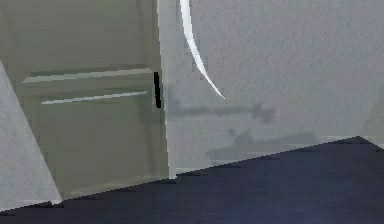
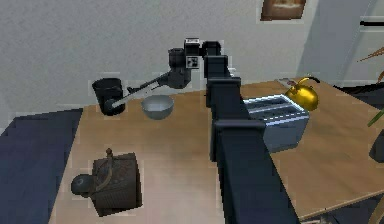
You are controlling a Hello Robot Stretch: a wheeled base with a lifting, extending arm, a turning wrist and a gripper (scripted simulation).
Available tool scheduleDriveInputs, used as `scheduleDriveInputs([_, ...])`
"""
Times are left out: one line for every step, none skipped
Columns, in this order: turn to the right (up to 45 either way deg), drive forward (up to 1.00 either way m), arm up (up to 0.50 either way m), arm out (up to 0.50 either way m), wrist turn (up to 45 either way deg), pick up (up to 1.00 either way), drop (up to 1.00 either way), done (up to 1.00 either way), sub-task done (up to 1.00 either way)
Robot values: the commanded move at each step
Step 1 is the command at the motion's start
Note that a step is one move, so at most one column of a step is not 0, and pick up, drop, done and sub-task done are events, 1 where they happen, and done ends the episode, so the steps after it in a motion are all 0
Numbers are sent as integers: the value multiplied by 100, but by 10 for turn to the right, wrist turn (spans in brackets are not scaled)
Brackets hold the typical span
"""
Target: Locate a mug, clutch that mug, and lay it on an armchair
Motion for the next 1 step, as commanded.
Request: scheduleDriveInputs([0, 0, 0, 0, -450, 0, 0, 0, 0])
